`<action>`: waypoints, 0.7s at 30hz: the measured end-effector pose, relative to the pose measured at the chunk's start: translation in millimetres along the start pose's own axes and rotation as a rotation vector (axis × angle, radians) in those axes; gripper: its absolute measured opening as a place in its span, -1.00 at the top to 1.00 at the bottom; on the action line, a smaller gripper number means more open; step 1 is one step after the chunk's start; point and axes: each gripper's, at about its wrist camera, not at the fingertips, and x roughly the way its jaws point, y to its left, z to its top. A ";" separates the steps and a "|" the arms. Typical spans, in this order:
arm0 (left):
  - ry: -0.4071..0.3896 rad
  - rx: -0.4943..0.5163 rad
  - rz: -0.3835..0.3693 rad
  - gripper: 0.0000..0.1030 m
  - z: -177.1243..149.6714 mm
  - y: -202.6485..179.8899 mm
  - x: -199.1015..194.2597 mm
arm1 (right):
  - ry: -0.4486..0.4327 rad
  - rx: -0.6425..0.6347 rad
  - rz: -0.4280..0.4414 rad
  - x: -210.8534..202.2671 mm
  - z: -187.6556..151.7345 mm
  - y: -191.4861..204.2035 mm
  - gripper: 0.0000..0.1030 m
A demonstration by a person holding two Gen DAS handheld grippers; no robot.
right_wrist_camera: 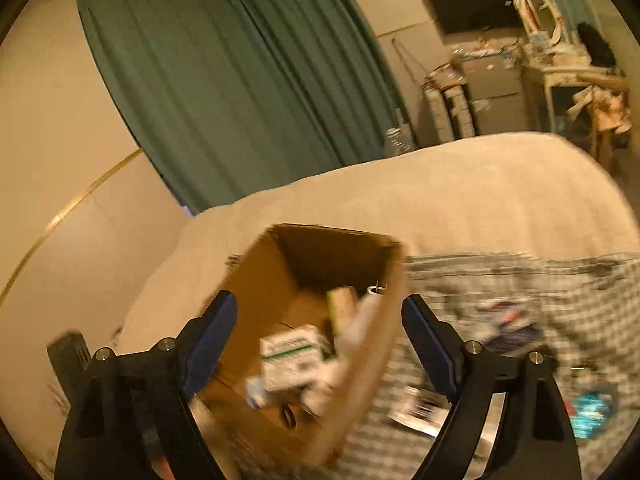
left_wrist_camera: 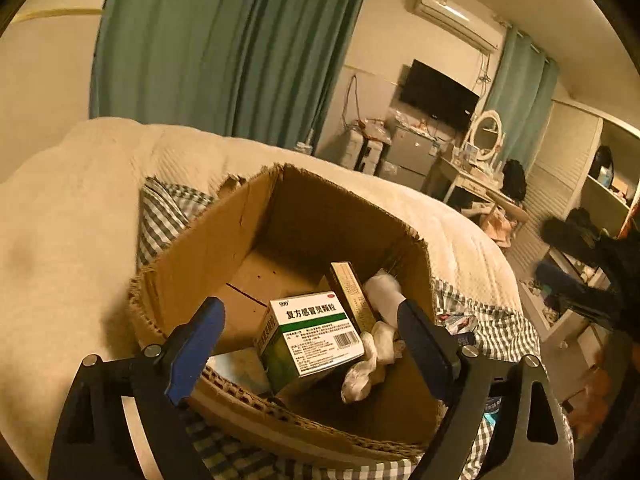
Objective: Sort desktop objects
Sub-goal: 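Carry the white cylinder to the cardboard box and release it, then grasp the tape roll with the right tool while the left tool grasps the white figurine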
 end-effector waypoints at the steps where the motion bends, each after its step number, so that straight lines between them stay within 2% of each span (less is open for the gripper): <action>1: -0.012 -0.002 0.007 -0.82 -2.0 -3.3 -6.1 | -0.009 -0.012 -0.026 -13.6 -0.2 -7.5 -0.65; 4: -0.019 -0.006 -0.024 -0.88 -13.9 -17.9 -25.8 | -0.042 -0.048 -0.117 -75.0 -2.6 -33.6 -0.65; 8: 0.019 0.010 -0.070 -0.89 -28.0 -47.3 -40.5 | -0.071 -0.102 -0.226 -142.1 -11.4 -64.2 -0.65; 12: 0.023 0.048 -0.099 -0.89 -46.3 -88.3 -49.0 | -0.073 -0.150 -0.339 -179.5 -40.9 -96.5 -0.65; 15: 0.054 0.094 -0.138 -0.90 -71.8 -117.8 -44.9 | -0.063 -0.160 -0.399 -179.0 -76.6 -123.3 -0.65; 18: 0.111 0.180 -0.161 -0.90 -101.4 -146.9 -30.6 | -0.030 -0.174 -0.411 -160.1 -110.8 -141.0 -0.67; 21: 0.148 0.292 -0.137 -0.90 -132.1 -173.6 -10.8 | 0.040 -0.199 -0.439 -129.6 -135.7 -154.6 -0.80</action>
